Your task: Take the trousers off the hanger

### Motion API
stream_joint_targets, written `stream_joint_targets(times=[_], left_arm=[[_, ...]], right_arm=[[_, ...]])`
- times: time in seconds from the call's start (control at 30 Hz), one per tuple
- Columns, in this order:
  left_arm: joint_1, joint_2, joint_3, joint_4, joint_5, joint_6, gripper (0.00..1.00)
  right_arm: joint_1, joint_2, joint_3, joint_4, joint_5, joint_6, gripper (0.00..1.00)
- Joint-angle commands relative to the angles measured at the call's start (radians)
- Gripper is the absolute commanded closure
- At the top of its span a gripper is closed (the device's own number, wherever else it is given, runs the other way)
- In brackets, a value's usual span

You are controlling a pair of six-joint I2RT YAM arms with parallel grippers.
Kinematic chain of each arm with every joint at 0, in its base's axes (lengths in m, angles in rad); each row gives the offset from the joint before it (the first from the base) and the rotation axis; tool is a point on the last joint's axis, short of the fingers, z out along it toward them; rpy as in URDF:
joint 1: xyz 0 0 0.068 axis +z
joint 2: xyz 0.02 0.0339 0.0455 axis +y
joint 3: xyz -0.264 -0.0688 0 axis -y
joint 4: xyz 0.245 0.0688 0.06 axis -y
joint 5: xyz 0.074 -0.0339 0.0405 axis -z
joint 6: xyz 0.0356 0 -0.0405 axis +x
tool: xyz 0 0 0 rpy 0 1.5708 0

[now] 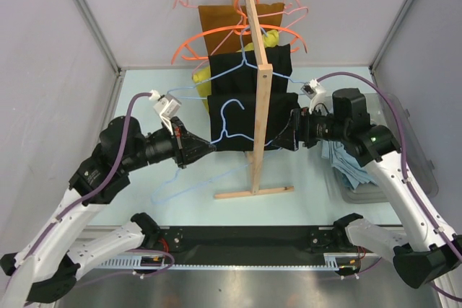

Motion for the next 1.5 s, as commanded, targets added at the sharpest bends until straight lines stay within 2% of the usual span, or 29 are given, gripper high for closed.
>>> stream_joint_targets(times=[0.0,0.13,0.37,0.57,0.67,0.7,0.77,0.8,0.87,0.97,1.0,1.07,1.1,1.2,1.33,1.47], left_arm=[[0.024,0.014,0.000,0.147,0.207,0.014,1.00],[0.026,0.025,-0.009,0.171,0.242,0.007,1.00],[0.027,0.038,-0.018,0.205,0.302,-0.015,1.00],[0.047,0.055,-0.018,0.200,0.325,-0.010,1.00],[0.064,0.069,-0.015,0.199,0.336,-0.009,1.00],[0.070,0.071,-0.014,0.197,0.325,-0.007,1.00],[0.072,0.078,0.005,0.167,0.288,0.013,1.00],[0.072,0.083,0.009,0.160,0.287,0.019,1.00],[0.073,0.094,0.020,0.144,0.276,0.031,0.98],[0.073,0.103,0.028,0.118,0.221,0.053,0.87],[0.072,0.106,0.031,0.105,0.177,0.060,0.77],[0.073,0.098,0.034,0.076,0.144,0.086,0.69],[0.073,0.094,0.031,0.070,0.130,0.106,0.59],[0.073,0.069,-0.004,0.078,0.158,0.137,0.46],[0.073,0.046,-0.056,0.064,0.165,0.168,0.40],[0.073,0.023,-0.081,0.049,0.146,0.179,0.41]], right_arm=[[0.051,0.013,0.048,0.133,-0.121,-0.039,0.26],[0.117,0.042,0.076,0.144,-0.133,-0.073,0.27],[0.143,0.053,0.060,0.173,-0.211,-0.095,0.32],[0.143,0.035,0.005,0.225,-0.297,-0.112,0.47],[0.143,0.043,-0.004,0.257,-0.311,-0.115,0.60],[0.143,0.049,-0.003,0.262,-0.307,-0.115,0.73],[0.145,0.065,0.000,0.268,-0.304,-0.116,0.84],[0.145,0.070,0.000,0.278,-0.298,-0.112,1.00],[0.145,0.075,-0.003,0.294,-0.246,-0.095,1.00],[0.153,0.069,-0.004,0.309,-0.134,-0.082,1.00],[0.159,0.059,-0.006,0.312,-0.112,-0.093,1.00],[0.162,0.043,-0.019,0.321,-0.066,-0.108,1.00],[0.163,0.020,-0.026,0.329,-0.032,-0.131,1.00],[0.163,-0.017,-0.039,0.351,-0.023,-0.177,1.00],[0.157,-0.045,-0.041,0.367,-0.069,-0.225,1.00],[0.150,-0.039,-0.029,0.337,-0.116,-0.296,1.00]])
